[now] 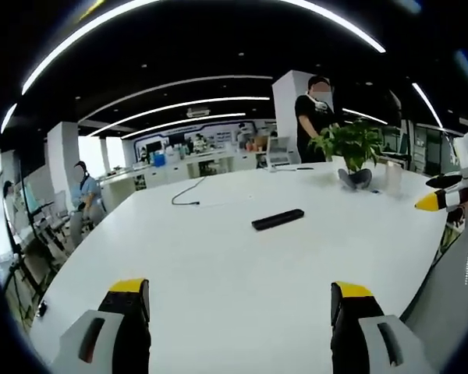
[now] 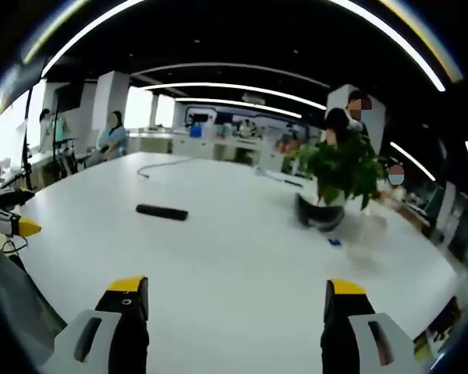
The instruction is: Press the specified remote control buttons in sequence, fully releasing each button before pressing the next.
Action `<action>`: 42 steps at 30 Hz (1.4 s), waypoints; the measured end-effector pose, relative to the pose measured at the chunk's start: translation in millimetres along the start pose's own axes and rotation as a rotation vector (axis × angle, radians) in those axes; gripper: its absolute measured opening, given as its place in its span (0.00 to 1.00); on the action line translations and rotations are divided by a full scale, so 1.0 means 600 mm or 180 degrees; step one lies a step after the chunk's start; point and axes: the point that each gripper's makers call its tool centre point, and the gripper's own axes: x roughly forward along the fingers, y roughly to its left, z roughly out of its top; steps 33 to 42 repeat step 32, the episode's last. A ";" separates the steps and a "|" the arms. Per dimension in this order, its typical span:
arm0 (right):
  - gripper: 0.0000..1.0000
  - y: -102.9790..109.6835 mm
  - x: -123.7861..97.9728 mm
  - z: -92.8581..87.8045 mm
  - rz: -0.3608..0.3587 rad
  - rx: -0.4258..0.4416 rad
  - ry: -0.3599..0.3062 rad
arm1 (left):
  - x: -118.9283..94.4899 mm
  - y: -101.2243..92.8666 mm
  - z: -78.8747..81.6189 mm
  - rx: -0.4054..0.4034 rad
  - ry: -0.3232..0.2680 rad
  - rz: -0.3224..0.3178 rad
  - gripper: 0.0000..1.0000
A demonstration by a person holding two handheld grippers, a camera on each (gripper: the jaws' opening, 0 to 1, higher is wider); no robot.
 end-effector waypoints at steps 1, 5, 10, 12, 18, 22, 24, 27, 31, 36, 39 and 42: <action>0.93 -0.001 0.000 0.000 -0.0007 0.0003 -0.0003 | 0.001 -0.001 -0.001 0.0034 0.0016 -0.0006 1.00; 0.93 -0.005 0.003 -0.009 -0.0030 0.0011 0.0088 | 0.001 -0.006 -0.004 0.0113 0.0057 -0.0024 1.00; 0.92 0.001 0.006 -0.016 0.0006 -0.0068 0.0160 | 0.001 -0.006 -0.011 0.0057 0.0118 -0.0035 1.00; 0.92 0.004 0.008 -0.021 0.0028 -0.0117 0.0217 | 0.001 -0.003 -0.013 0.0038 0.0129 -0.0012 1.00; 0.91 0.002 0.008 -0.027 0.0022 -0.0150 0.0257 | 0.001 0.000 -0.014 -0.0002 0.0132 0.0024 1.00; 0.90 0.000 0.010 -0.031 0.0019 -0.0138 0.0294 | 0.002 -0.002 -0.018 0.0009 0.0183 0.0021 1.00; 0.90 0.002 0.010 -0.032 0.0031 -0.0161 0.0310 | 0.002 -0.001 -0.018 -0.0002 0.0177 0.0029 1.00; 0.90 0.003 0.011 -0.031 0.0037 -0.0175 0.0301 | 0.002 0.000 -0.019 0.0003 0.0192 0.0043 1.00; 0.90 -0.002 0.010 -0.032 0.0004 -0.0162 0.0303 | 0.000 -0.001 -0.012 0.0062 0.0125 0.0055 1.00; 0.90 -0.004 0.010 -0.033 -0.0004 -0.0156 0.0303 | 0.001 -0.001 -0.013 0.0059 0.0125 0.0056 1.00; 0.90 -0.004 0.010 -0.033 -0.0004 -0.0156 0.0303 | 0.001 -0.001 -0.013 0.0059 0.0125 0.0056 1.00; 0.90 -0.004 0.010 -0.033 -0.0004 -0.0156 0.0303 | 0.001 -0.001 -0.013 0.0059 0.0125 0.0056 1.00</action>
